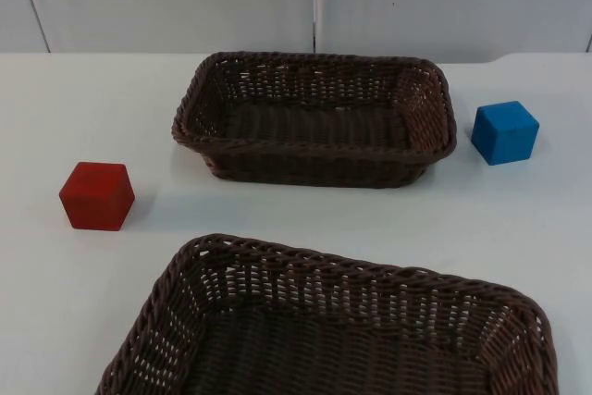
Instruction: Pick up one cube with the left hand and place it into the upper basket. Pick up one cube with the right hand and place it into the lower basket.
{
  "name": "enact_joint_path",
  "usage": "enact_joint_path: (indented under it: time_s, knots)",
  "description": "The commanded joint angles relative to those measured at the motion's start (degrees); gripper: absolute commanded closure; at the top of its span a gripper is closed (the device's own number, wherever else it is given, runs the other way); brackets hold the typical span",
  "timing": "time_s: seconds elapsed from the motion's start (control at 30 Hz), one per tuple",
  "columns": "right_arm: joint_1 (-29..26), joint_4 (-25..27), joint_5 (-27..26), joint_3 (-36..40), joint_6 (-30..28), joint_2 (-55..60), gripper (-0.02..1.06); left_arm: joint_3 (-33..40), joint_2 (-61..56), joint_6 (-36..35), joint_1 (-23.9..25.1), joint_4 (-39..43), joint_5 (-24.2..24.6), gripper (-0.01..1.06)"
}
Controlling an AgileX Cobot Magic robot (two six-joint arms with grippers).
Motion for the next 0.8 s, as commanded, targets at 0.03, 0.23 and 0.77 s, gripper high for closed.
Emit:
enact_joint_path:
  time_s: [0.03, 0.23, 0.77]
  knots:
    - [-0.35, 0.25, -0.28, 0.44, -0.13, -0.16, -0.01, -0.23, 1.43, 1.04, 0.25, -2.22, -1.66, 0.00]
    - [-0.35, 0.25, -0.28, 0.44, -0.13, -0.16, -0.01, -0.23, 3.90, 2.63, 0.25, -4.29, -3.10, 0.00]
    - [-0.35, 0.25, -0.28, 0.44, -0.13, -0.16, -0.01, -4.14, 11.12, 7.45, 0.25, -9.18, -5.57, 0.00]
